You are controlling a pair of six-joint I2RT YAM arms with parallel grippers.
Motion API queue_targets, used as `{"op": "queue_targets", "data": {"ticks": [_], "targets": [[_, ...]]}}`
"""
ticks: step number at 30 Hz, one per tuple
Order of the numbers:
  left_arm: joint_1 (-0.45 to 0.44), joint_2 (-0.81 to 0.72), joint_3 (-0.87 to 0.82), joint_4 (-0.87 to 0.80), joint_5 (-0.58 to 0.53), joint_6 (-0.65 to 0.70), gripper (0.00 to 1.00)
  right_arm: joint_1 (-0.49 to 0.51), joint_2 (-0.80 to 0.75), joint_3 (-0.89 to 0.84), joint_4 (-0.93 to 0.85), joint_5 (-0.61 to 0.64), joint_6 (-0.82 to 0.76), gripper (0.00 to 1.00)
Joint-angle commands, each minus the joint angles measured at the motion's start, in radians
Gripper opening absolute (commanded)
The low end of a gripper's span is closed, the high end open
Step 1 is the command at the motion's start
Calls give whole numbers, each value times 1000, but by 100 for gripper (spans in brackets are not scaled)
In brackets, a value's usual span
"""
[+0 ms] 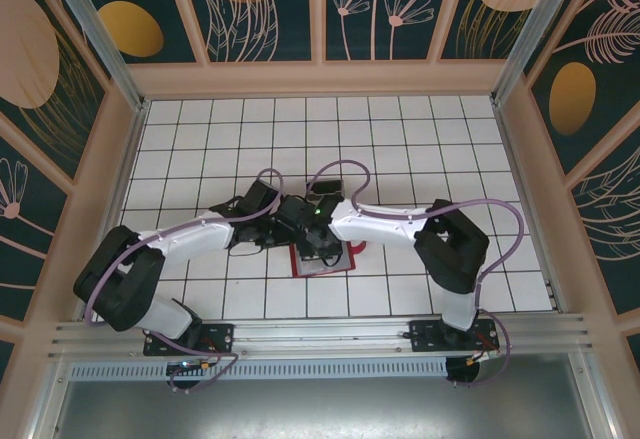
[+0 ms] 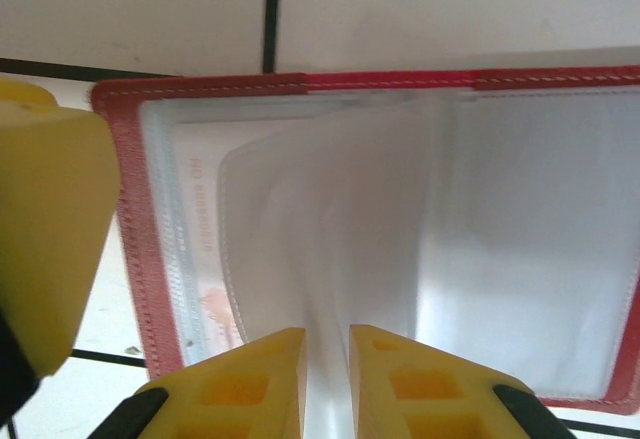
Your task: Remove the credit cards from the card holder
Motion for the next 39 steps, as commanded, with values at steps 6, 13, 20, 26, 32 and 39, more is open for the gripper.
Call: {"op": "queue_targets", "data": {"ticks": [6, 13, 20, 26, 32, 39], "targets": [[-26, 34, 36, -29, 28, -19, 26, -37, -101, -96, -56, 68, 41, 20], [-52, 59, 70, -33, 41, -26, 26, -82, -188, -163, -69, 82, 40, 21], [-105, 115, 131, -25, 53, -38, 25, -144, -276, -240, -66, 83, 25, 22], [-170, 191, 190, 14, 81, -63, 25, -190, -345, -281, -61, 85, 8, 23], [-207, 265, 281, 19, 81, -68, 25, -207, -377, -303, -67, 90, 7, 24], [-256, 365, 353, 3, 90, -63, 25, -258, -430, -340, -55, 87, -6, 26]]}}
